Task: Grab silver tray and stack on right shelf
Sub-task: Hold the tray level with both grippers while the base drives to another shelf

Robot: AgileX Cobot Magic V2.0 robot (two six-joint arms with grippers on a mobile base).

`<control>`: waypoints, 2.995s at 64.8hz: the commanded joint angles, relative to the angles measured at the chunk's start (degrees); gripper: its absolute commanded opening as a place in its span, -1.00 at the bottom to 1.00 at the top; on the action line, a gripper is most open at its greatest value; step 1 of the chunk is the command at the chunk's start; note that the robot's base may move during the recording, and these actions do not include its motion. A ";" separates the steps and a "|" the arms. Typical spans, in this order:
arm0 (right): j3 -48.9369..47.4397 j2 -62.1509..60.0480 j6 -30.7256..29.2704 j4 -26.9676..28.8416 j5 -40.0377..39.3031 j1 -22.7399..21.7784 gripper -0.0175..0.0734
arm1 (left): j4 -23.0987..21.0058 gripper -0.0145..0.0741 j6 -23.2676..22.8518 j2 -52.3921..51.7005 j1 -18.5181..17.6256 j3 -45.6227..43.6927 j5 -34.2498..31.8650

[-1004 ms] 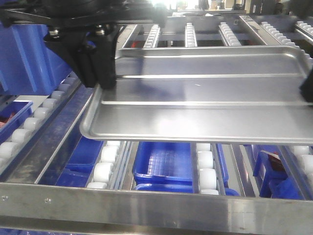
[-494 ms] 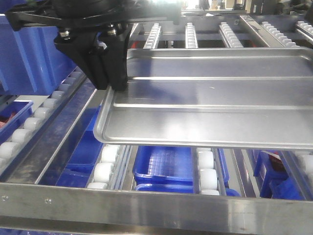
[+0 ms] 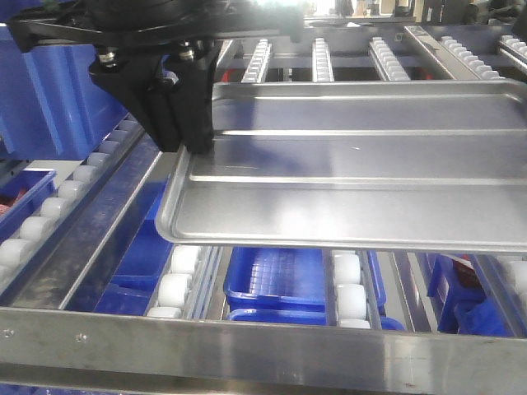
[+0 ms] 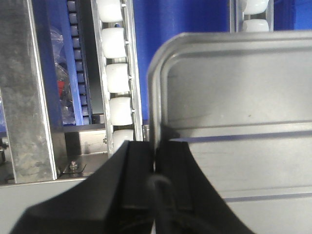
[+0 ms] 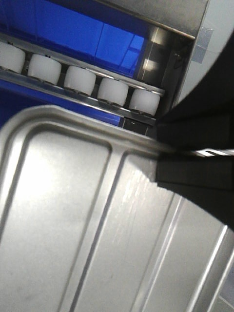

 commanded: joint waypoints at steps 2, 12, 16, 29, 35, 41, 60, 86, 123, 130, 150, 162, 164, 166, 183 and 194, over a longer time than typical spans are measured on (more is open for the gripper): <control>-1.49 -1.45 -2.29 -2.43 -0.41 -0.05 -0.49 | 3.00 -0.88 0.85 -2.79 -0.35 -1.45 0.01; -1.49 -1.45 -2.29 -2.43 -0.41 -0.05 -0.49 | 3.00 -0.88 0.85 -2.79 -0.35 -1.45 0.01; -1.49 -1.45 -2.29 -2.43 -0.41 -0.05 -0.49 | 3.00 -0.88 0.85 -2.79 -0.35 -1.45 0.01; -1.49 -1.45 -2.29 -2.43 -0.41 -0.05 -0.49 | 3.00 -0.88 0.85 -2.79 -0.35 -1.45 0.01; -1.49 -1.45 -2.29 -2.43 -0.41 -0.05 -0.49 | 3.00 -0.88 0.85 -2.79 -0.35 -1.45 0.01; -1.49 -1.45 -2.29 -2.43 -0.41 -0.05 -0.49 | 3.00 -0.88 0.85 -2.79 -0.35 -1.45 0.01; -1.49 -1.45 -2.29 -2.43 -0.41 -0.05 -0.49 | 3.00 -0.88 0.85 -2.79 -0.35 -1.45 0.01; -1.49 -1.45 -2.29 -2.43 -0.41 -0.05 -0.49 | 3.00 -0.88 0.85 -2.79 -0.35 -1.45 0.01; -1.49 -1.45 -2.29 -2.43 -0.35 -0.05 -0.49 | 3.00 -0.88 0.85 -2.79 -0.35 -1.45 0.01; -1.49 -1.45 -2.29 -2.43 -0.35 -0.05 -0.49 | 3.00 -0.88 0.85 -2.79 -0.35 -1.45 0.01; -1.49 -1.45 -2.29 -2.43 -0.29 -0.05 -0.49 | 3.00 -0.88 0.85 -2.79 -0.35 -1.45 0.01; -1.49 -1.45 -2.29 -2.43 -0.29 -0.05 -0.49 | 3.00 -0.88 0.85 -2.79 -0.35 -1.45 0.01; -1.49 -1.45 -2.29 -2.43 -0.29 -0.05 -0.49 | 3.00 -0.88 0.85 -2.79 -0.35 -1.45 0.10; -1.49 -1.45 -2.29 -2.43 -0.29 -0.05 -0.49 | 3.00 -0.88 0.85 -2.79 -0.35 -1.45 0.10; -1.49 -1.45 -2.29 -2.43 -0.22 -0.05 -0.49 | 3.00 -0.88 0.85 -2.79 -0.35 -1.45 0.21; -1.49 -1.45 -2.29 -2.43 -0.22 -0.05 -0.49 | 3.00 -0.88 0.85 -2.79 -0.35 -1.45 0.52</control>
